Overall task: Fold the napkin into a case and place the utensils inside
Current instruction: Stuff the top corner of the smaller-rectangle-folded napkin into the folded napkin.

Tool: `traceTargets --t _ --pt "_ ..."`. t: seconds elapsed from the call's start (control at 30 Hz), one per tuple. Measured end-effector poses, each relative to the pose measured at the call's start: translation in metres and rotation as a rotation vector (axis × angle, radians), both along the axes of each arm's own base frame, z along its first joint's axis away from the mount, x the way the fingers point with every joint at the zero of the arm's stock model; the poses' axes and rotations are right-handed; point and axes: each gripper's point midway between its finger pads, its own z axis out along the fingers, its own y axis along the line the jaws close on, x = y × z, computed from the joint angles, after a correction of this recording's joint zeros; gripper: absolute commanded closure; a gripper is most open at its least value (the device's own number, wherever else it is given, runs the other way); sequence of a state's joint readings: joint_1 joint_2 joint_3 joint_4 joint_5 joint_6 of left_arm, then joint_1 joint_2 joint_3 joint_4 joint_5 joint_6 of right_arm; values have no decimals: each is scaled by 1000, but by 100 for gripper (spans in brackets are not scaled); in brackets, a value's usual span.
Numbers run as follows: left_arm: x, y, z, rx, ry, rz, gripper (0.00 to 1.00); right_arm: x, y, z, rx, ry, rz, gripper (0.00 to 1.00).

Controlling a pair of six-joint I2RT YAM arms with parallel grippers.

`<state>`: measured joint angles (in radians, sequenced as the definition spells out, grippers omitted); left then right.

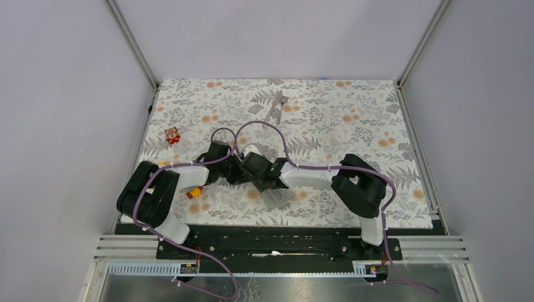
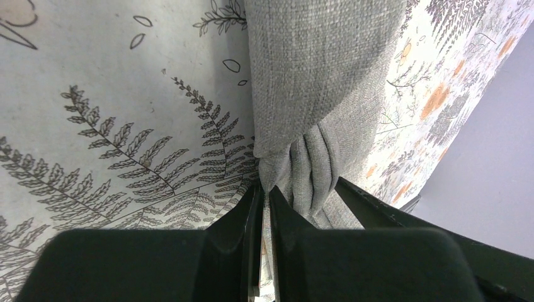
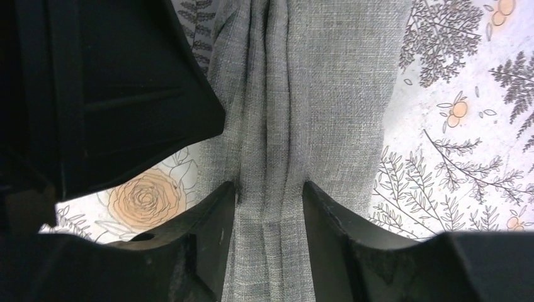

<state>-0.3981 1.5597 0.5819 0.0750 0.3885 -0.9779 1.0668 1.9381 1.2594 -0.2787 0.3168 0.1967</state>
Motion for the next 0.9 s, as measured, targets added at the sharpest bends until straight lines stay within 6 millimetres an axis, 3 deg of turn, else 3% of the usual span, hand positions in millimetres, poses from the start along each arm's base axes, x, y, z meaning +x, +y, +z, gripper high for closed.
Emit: traceTargets --t 0.33,0.7,0.9 --pt "0 0 0 -2 0 2 90 4 -2 -1 -11 -44 -43 100" --pt "0 0 0 -4 -5 2 95 0 12 24 59 0 -71 100" --pt "1 -1 0 -9 -15 1 97 -9 25 24 137 67 -105 100"
